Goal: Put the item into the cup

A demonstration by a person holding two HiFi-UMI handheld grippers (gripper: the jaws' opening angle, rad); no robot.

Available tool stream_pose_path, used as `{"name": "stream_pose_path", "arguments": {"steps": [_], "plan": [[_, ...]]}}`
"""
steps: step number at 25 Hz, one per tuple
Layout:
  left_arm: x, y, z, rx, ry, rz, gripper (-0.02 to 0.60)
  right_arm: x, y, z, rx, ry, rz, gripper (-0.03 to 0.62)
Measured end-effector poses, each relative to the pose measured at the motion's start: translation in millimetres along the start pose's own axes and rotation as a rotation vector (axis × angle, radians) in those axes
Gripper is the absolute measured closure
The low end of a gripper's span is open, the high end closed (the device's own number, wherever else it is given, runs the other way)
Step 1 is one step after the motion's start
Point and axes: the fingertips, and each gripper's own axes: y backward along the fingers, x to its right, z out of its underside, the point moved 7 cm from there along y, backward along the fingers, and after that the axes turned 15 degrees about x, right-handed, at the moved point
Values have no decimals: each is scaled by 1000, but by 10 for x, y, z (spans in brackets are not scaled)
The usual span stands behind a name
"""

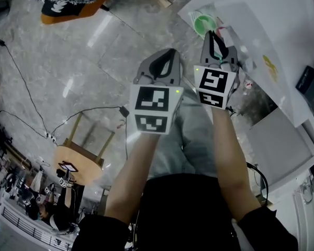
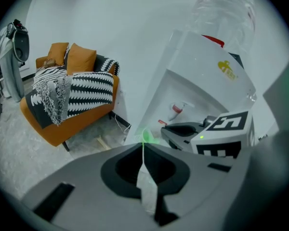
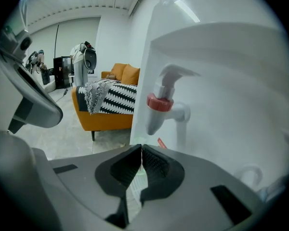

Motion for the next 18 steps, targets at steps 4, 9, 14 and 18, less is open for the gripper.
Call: {"name": "stream_pose_path", "arguments": {"steps": [4, 9, 14, 18], "plan": [[-16, 17, -10, 9, 13, -12, 568, -22, -7, 15, 6, -5, -9, 582], [-85, 19, -13, 14, 0, -10, 568, -42, -23, -24, 2, 6, -10, 582], [-83, 43, -41, 23, -13, -11, 568, -79, 11, -25, -3, -11, -36, 583], [-43, 33, -64, 29, -34, -9, 568, -87, 85, -31, -16, -46, -56, 583]]}}
